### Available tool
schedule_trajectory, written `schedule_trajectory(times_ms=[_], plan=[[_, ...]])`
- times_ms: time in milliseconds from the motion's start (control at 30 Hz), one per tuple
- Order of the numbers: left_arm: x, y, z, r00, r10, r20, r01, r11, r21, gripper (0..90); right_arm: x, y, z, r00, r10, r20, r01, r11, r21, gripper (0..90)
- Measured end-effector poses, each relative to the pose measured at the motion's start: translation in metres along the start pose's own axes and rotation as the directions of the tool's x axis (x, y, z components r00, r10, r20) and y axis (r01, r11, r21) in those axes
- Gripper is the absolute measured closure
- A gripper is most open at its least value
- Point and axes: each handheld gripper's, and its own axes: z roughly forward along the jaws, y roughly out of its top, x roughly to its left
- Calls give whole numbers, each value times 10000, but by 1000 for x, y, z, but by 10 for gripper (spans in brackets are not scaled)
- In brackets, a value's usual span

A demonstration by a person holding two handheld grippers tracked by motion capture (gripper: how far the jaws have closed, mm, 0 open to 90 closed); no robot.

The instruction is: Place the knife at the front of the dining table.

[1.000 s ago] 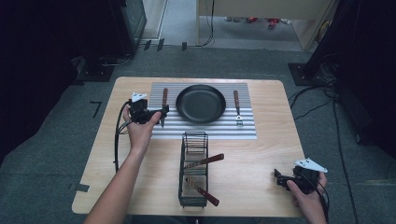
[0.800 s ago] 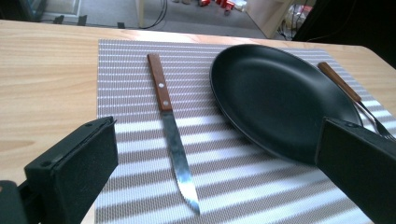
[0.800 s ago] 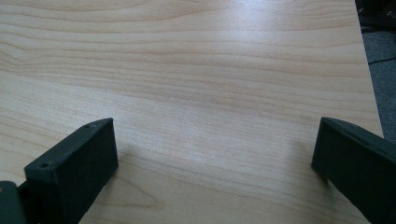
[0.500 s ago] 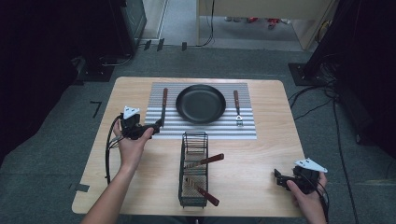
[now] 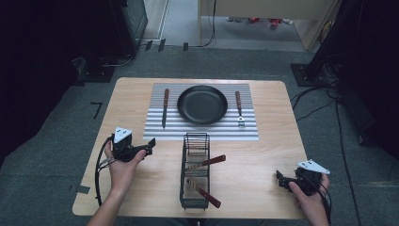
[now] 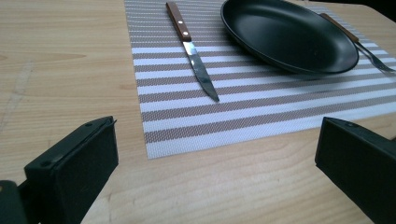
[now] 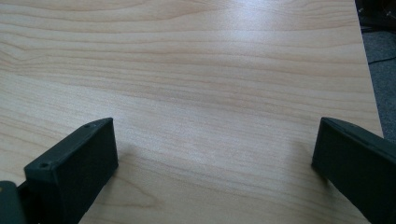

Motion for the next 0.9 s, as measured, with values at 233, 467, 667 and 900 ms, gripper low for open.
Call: schedule_trajectory(times_ms=[233,467,667,900], plan=[[5,-9,-20,9999,85,-92,-87,9998,-168,0,0,0,0,10000,-5,4,5,10000,2,0],[21,-25,-39,9991,-75,-426,70,9999,-123,0,0,0,0,10000,9,4,-9,10000,14,0],[39,-41,-55,9957,-192,-911,188,9998,-47,0,0,0,0,10000,-6,9,6,10000,15,0],[58,-59,-68,9915,-413,-1237,437,9989,168,0,0,0,0,10000,-5,11,5,10000,15,0]])
